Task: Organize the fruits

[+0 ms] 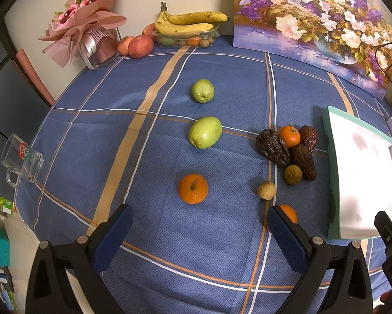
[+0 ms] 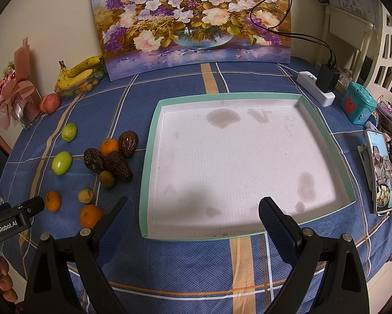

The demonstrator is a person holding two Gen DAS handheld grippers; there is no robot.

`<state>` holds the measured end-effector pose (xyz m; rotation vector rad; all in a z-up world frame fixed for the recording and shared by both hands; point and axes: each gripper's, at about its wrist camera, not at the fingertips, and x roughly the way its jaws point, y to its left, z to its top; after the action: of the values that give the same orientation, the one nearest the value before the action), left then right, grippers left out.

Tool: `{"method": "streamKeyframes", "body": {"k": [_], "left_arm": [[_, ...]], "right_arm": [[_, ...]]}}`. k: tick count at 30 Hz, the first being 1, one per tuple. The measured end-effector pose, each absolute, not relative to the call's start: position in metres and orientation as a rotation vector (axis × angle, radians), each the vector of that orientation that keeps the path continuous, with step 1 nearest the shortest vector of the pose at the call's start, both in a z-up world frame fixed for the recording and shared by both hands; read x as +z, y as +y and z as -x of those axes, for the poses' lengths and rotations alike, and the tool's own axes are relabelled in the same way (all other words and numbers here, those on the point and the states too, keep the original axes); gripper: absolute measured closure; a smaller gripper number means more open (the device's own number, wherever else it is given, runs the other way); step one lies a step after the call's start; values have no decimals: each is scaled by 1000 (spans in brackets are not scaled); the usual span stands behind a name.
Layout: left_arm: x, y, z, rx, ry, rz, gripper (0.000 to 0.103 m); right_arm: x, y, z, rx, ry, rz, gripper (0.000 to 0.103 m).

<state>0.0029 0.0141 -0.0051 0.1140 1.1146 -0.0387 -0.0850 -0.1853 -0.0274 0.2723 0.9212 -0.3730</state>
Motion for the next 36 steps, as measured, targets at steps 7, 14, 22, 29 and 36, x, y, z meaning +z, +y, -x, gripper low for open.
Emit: {"method": "streamKeyframes", "body": {"k": [7, 14, 22, 29, 36], "left_arm": [[-5, 15, -3, -39, 1116, -114, 0], [-5, 15, -3, -39, 1116, -114, 0], [-2, 21, -8, -56, 1096, -55, 0], [5, 45, -26, -54, 1035, 109, 0], [-2, 63, -41, -59, 1066, 171, 0]], "right_arm": [[-27, -185, 85, -373, 922, -272, 6], [-28, -185, 85, -373, 922, -272, 6], [-26, -184, 84, -364, 914, -269, 6], [-17, -170, 66, -260, 862, -266, 6], [-8, -152, 39, -157, 851, -252, 7]]}}
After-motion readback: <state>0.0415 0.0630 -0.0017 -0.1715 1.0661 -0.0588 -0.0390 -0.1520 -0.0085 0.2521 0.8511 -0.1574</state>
